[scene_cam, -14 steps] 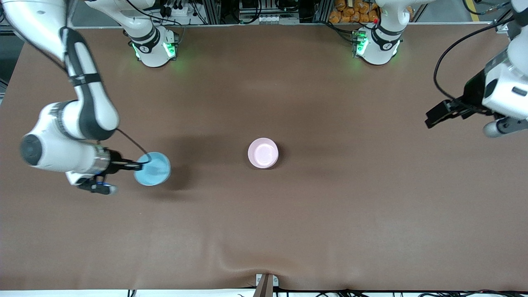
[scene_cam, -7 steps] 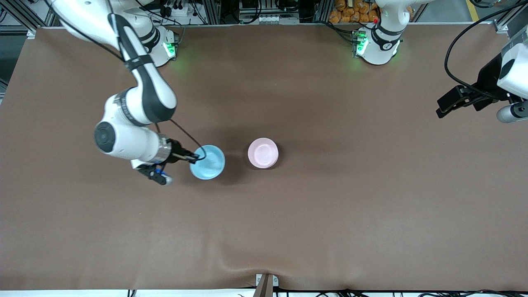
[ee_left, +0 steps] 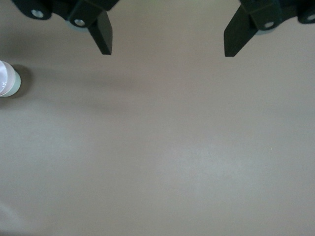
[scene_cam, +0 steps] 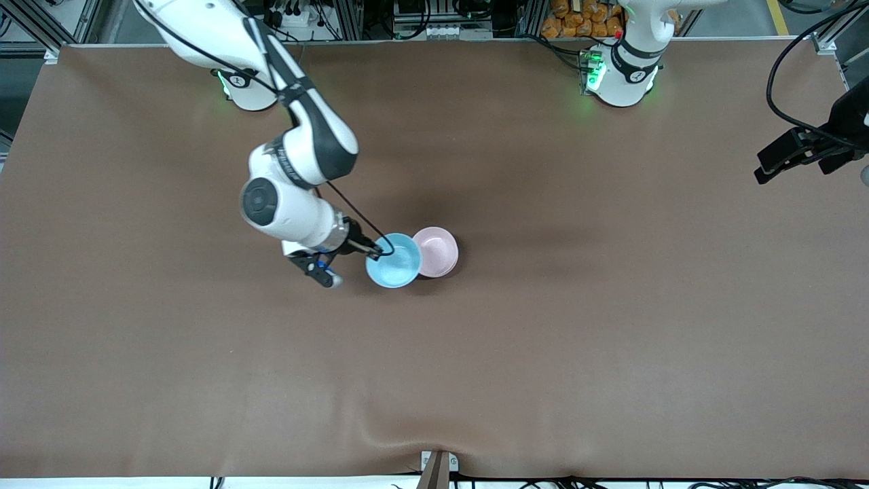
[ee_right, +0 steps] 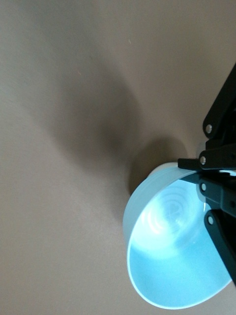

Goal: Stack pink and blue bowls on white bowl
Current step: 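Carry the blue bowl with the right gripper onto the pink bowl, then open the right gripper to release the blue bowl on the stack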

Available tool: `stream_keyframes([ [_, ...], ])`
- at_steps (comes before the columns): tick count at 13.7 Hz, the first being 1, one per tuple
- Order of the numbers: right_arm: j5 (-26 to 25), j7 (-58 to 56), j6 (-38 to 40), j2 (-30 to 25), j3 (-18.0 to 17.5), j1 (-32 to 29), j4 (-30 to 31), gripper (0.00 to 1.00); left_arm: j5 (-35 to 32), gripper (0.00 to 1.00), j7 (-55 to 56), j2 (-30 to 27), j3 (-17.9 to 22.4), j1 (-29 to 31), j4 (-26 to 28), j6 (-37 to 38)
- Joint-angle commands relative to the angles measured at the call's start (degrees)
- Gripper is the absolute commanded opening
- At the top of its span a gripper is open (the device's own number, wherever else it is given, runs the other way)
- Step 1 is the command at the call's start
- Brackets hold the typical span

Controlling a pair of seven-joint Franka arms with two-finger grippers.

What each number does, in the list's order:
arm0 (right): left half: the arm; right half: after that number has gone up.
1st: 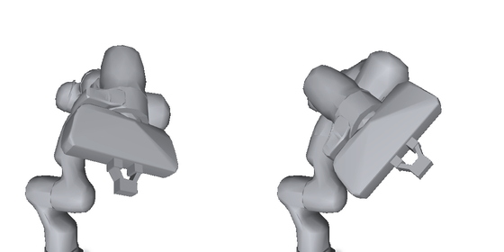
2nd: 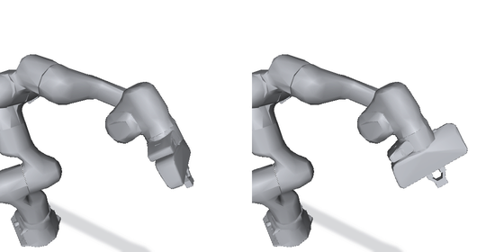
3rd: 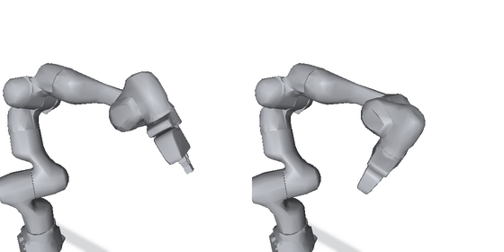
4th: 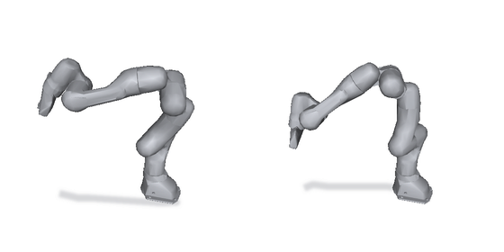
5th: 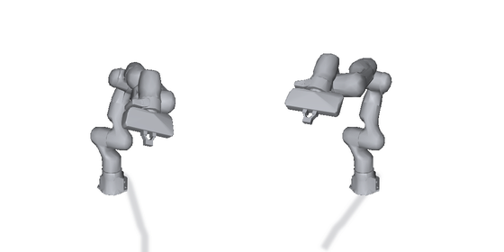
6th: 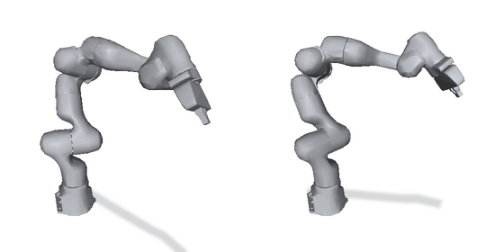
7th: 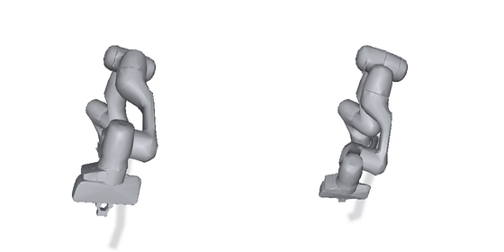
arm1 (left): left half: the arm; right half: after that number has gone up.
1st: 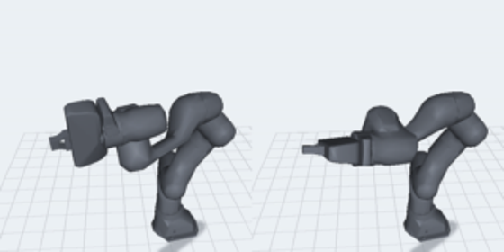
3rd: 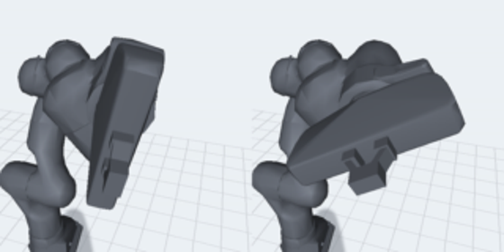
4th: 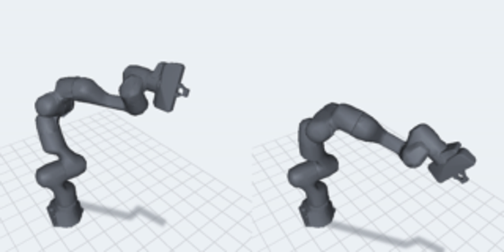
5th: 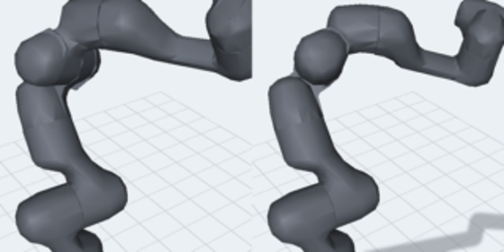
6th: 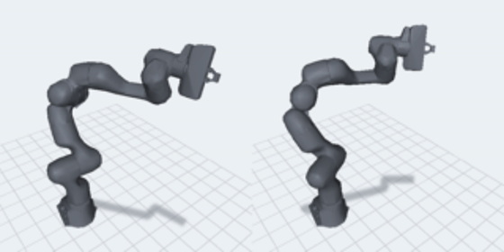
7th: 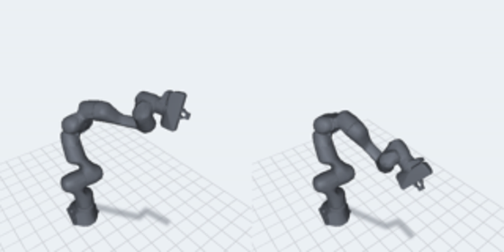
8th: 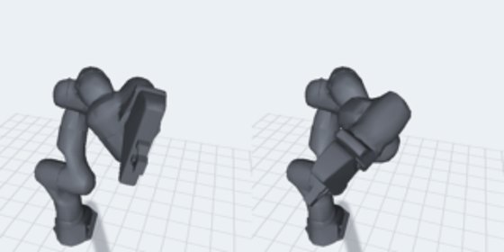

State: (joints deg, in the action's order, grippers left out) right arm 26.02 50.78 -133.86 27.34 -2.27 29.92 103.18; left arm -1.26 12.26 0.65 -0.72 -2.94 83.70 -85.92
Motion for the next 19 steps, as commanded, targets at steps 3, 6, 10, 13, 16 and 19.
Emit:
stream_keyframes([
  [3,1.5,4.9,-2.7,2.0,0.7,5.0,0.1,0.0,-0.4,1.0,-0.8,-3.6,2.0,-1.8,4.5,-0.2],
  [6,1.5,8.2,-5.3,3.3,0.7,7.3,0.0,0.0,-0.2,1.0,-0.8,-3.2,1.3,-1.6,4.6,-0.6],
  [10,1.5,9.6,-8.7,5.3,0.8,8.5,0.0,0.0,-0.2,1.0,-0.9,-3.7,1.3,-1.5,4.7,-0.2],
  [13,1.4,9.3,-8.4,5.4,0.8,8.4,0.0,0.58,-0.1,1.0,-1.9,-3.9,1.3,-1.1,4.6,-0.1],
  [16,1.3,9.3,-6.6,4.0,1.0,8.1,0.1,1.0,0.0,1.0,-2.6,-3.8,1.3,-1.1,4.6,-0.3],
  [19,0.1,8.6,2.3,-1.5,4.7,7.2,-0.1,1.0,0.0,1.0,-2.6,-3.8,1.3,-1.1,4.7,-0.3],
])
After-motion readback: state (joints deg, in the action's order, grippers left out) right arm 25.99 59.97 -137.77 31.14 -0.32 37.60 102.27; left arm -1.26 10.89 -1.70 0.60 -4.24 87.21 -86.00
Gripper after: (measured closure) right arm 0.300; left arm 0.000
